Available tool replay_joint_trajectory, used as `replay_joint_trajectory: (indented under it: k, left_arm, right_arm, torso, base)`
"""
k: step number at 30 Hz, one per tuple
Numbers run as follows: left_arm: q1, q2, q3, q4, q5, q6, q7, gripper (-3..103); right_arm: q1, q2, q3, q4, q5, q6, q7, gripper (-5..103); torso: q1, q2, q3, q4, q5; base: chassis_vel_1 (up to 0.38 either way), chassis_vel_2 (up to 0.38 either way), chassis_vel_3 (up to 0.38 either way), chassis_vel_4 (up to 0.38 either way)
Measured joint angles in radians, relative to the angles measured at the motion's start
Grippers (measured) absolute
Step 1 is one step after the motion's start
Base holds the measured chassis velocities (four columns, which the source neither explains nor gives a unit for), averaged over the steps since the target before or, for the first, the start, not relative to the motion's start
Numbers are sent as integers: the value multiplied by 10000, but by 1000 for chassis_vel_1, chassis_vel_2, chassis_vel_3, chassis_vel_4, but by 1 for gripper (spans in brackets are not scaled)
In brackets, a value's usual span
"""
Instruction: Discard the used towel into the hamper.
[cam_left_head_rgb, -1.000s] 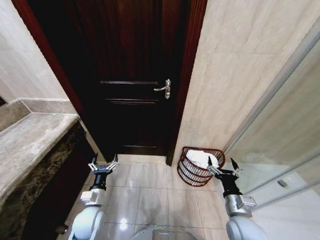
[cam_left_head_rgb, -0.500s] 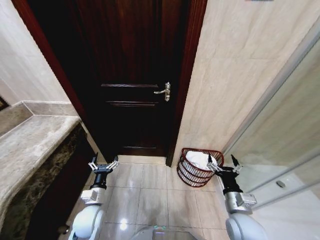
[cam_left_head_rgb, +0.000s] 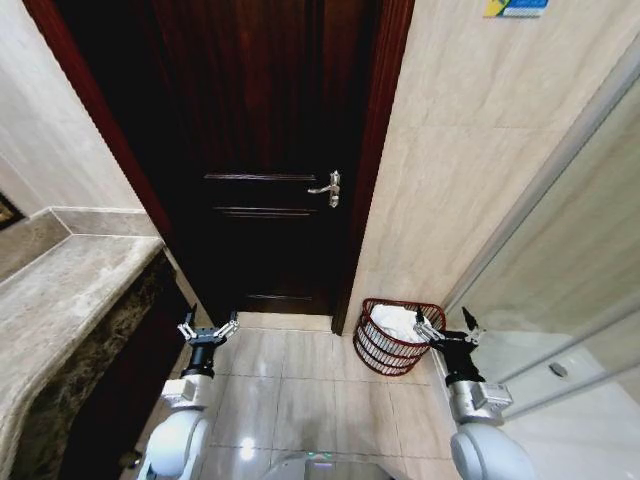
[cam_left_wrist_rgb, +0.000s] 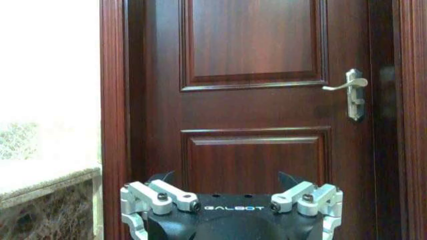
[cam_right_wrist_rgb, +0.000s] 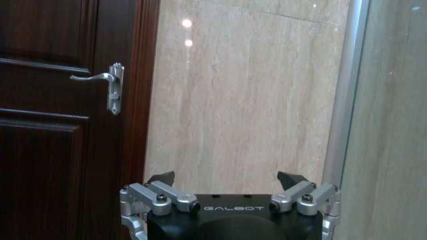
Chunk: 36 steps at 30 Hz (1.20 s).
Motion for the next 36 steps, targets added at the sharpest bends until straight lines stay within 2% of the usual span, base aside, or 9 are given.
replay_joint_trajectory:
  k: [36]
  left_arm:
    - [218,-241,-31,-326,233,-23,172,100]
  right_arm:
    - [-44,-140,215,80,410,70,-60,100]
  torso:
    - [866,1902,1037,0,0]
  base:
    - [0,0,0,0]
